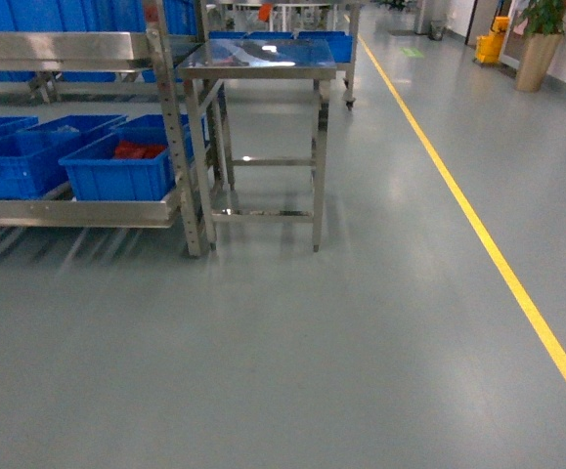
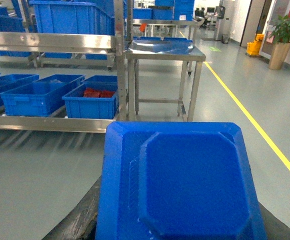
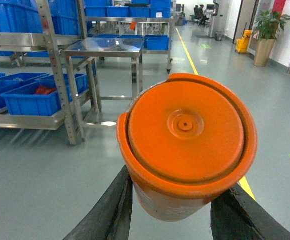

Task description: Sort blue parts and orange caps into right shelf containers

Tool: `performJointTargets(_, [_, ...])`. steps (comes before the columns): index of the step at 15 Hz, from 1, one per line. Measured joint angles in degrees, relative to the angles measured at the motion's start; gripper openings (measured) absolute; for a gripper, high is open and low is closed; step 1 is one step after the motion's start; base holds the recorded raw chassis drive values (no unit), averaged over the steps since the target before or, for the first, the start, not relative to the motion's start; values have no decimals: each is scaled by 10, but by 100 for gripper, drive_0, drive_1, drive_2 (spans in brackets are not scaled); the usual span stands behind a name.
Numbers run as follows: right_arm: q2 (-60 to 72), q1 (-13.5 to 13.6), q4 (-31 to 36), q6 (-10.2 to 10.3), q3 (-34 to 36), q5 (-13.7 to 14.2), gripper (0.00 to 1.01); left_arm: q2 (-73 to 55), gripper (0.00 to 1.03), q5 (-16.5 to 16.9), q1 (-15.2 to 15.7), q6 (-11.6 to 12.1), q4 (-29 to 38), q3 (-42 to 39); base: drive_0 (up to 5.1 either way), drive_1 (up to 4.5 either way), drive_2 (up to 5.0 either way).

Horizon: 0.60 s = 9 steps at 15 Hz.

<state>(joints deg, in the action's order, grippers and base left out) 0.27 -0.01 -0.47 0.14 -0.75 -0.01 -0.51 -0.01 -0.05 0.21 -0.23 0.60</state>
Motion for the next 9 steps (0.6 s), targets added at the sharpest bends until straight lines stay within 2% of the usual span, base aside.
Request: performJointTargets(9, [0,0,2,0,0,0,39,0,43,-1,0,0,-2,0,-2,431,-436])
